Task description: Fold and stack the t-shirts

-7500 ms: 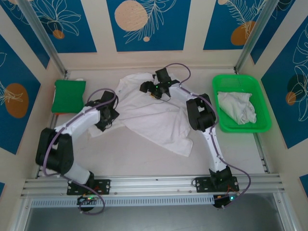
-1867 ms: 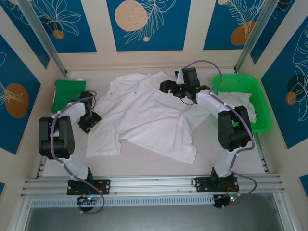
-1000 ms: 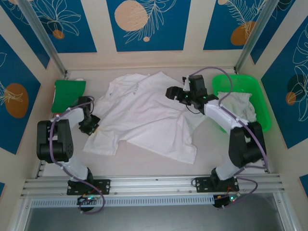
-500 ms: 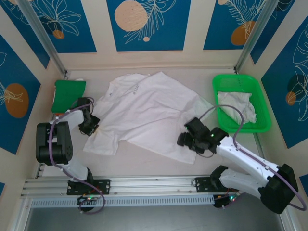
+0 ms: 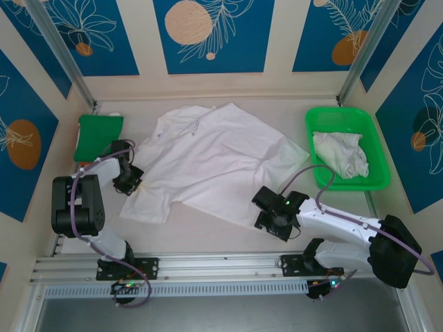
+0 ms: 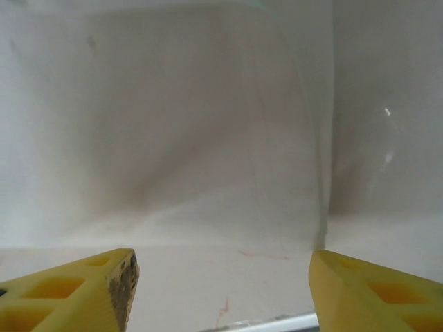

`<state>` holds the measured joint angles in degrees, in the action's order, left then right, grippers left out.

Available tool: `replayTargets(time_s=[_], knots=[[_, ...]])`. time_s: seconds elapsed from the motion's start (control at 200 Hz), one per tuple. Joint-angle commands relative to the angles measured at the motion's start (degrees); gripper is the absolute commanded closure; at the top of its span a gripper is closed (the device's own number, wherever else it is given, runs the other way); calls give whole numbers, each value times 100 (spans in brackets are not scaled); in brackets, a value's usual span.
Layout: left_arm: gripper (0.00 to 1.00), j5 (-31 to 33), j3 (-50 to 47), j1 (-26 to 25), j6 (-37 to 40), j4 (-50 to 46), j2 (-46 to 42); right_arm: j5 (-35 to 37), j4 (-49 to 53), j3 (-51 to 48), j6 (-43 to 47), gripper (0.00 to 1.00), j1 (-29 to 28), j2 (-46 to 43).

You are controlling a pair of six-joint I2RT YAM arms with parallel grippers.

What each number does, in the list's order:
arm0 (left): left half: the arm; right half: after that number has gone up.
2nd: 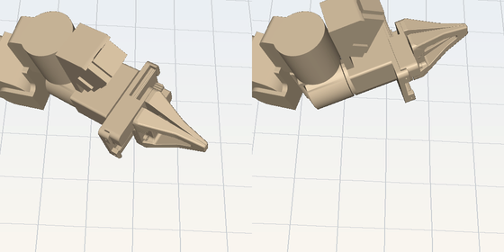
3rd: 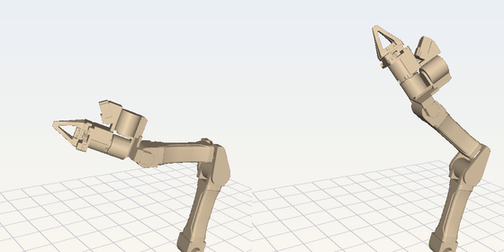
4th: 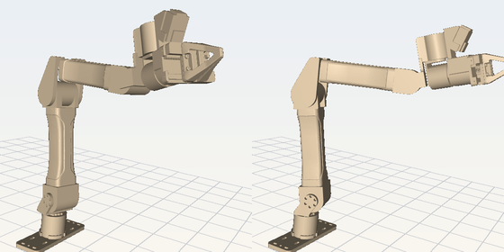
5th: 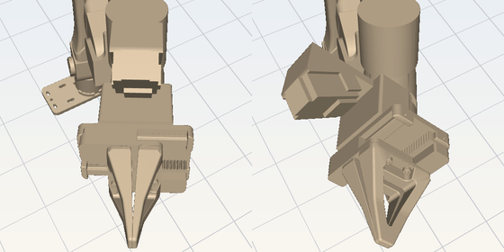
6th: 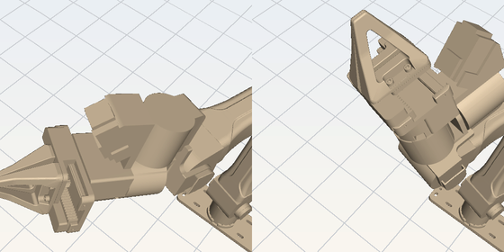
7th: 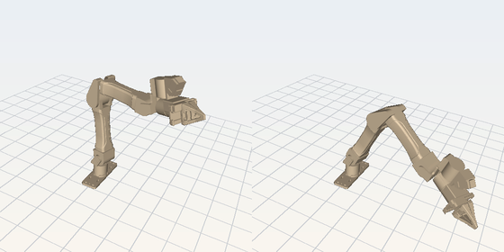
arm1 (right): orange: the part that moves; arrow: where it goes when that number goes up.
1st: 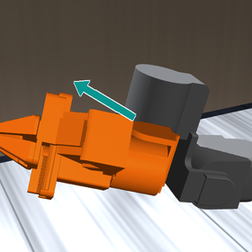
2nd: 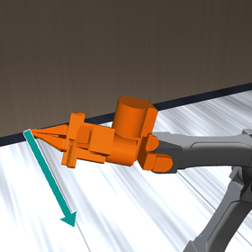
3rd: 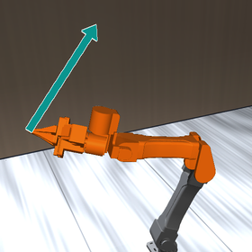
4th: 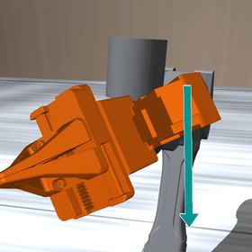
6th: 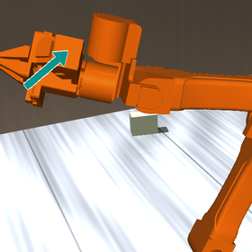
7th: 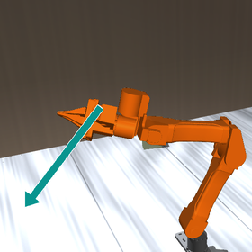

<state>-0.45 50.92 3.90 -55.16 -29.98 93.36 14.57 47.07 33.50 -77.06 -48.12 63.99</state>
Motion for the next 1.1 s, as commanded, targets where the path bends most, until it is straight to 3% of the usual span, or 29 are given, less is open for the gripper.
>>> replayTargets(time_s=[0.0, 0.305, 0.415, 0.46, 0.66, 0.93, 1.095], knots=[[100, 206, -232, 140, 1, -319, 198, -252, -416, -336, -199, 33, 294, -7], [100, 203, -205, 164, 14, -367, 104, -533, -952, -875, -229, 35, 707, 128], [100, 212, -205, 163, -4, -384, 51, -595, -956, -733, -46, 42, 725, 526], [100, 221, -205, 160, -4, -394, 26, -588, -899, -636, 36, 49, 726, 678], [100, 264, -248, 212, -10, -420, -121, -220, -526, -273, 169, 100, 705, 758], [100, 249, -291, 352, -7, -436, -982, 1685, 534, 814, 806, 100, 700, -414], [100, 641, 98, 401, 297, -1217, -1750, 2576, 1177, 1371, 1277, 100, 681, -1219]])
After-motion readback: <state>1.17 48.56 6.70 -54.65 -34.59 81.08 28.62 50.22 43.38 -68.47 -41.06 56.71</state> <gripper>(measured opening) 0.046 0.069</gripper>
